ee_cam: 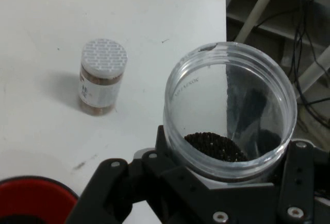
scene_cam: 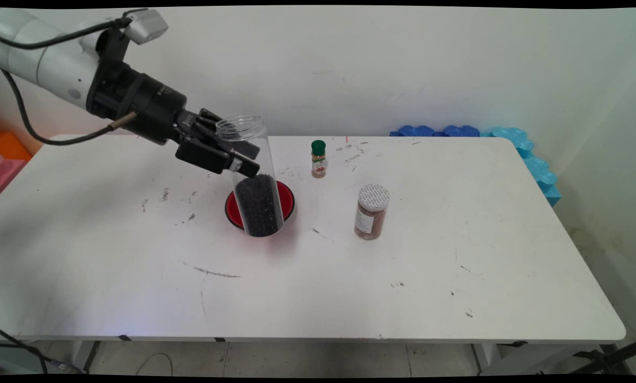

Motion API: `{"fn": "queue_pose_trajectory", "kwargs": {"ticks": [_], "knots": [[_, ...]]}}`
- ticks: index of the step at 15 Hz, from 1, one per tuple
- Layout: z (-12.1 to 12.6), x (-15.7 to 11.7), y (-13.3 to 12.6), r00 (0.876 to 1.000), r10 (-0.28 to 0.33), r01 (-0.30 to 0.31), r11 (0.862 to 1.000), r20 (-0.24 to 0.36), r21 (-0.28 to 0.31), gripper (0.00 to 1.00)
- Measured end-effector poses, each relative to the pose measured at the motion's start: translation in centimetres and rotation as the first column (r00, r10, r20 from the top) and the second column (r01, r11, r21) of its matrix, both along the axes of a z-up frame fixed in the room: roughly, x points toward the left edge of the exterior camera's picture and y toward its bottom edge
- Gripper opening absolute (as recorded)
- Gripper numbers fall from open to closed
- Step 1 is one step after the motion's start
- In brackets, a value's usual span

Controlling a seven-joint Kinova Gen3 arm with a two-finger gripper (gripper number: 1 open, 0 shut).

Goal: Pour the black seasoning powder in the red bowl

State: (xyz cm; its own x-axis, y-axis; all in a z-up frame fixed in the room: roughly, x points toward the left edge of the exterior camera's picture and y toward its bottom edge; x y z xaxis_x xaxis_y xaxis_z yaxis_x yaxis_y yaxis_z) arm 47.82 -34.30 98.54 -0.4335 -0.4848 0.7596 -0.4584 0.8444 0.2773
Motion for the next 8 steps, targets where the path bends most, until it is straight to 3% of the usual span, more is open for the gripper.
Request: {"fn": "queue_pose_trajectory", "kwargs": {"ticks": [3, 8], "knots": [[-0.2, 0.1, -0.4, 0.998, 0.051, -0.048, 0.995, -0.023, 0.087, 0.0], [-0.3, 0.4, -1.1, 0.987, 0.15, -0.132, 0.965, -0.065, 0.229, 0.0]]}}
